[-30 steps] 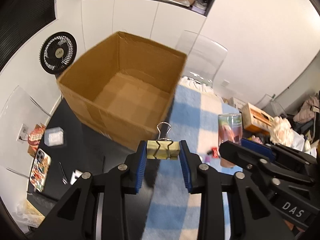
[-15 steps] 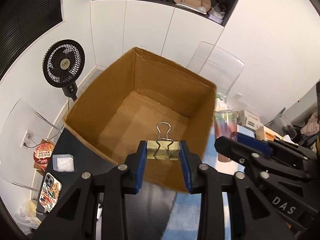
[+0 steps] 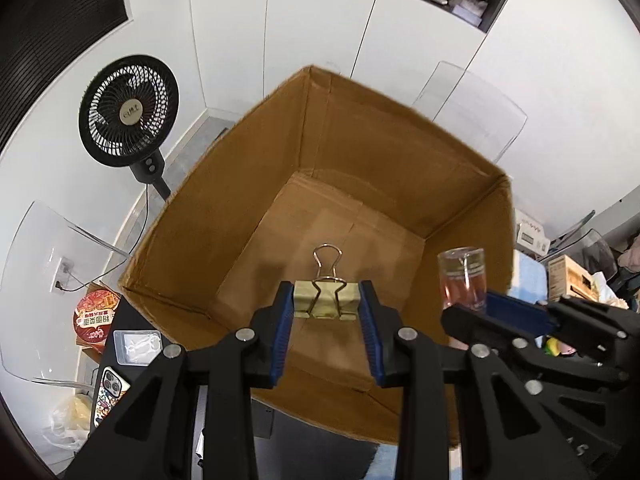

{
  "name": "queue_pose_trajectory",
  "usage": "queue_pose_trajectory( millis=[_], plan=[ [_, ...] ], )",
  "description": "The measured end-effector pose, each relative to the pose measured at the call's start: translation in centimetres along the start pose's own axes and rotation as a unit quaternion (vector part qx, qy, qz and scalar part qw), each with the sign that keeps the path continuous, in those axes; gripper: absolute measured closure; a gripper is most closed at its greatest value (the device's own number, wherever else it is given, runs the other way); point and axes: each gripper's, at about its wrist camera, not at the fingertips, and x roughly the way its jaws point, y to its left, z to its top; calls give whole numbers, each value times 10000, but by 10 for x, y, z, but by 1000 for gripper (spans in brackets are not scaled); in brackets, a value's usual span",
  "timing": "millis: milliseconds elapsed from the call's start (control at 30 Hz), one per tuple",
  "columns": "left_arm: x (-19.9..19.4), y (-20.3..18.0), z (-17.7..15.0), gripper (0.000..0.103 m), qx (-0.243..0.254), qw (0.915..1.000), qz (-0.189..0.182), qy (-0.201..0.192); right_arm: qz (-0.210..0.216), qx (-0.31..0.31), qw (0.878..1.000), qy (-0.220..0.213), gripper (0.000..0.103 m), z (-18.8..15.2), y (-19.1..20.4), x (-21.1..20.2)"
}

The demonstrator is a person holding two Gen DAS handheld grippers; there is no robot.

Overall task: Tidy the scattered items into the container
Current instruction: 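Open both grippers to drop the bottle and clip into the box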

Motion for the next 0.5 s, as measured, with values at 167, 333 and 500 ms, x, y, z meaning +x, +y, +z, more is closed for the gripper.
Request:
queue_pose_trajectory(
  millis=[167,333,500],
  plan=[
    [5,6,-2,71,-105,9999,-23,81,-43,55,10000,41,75,0,-2,6],
    [3,6,0,71,-105,9999,-24,95,-76,183,9998,-6,74,0,-8,2],
    [0,2,3,68,-22,10000,-19,13,-159,275,9993,-180,58,-1,-14,-11]
  ],
)
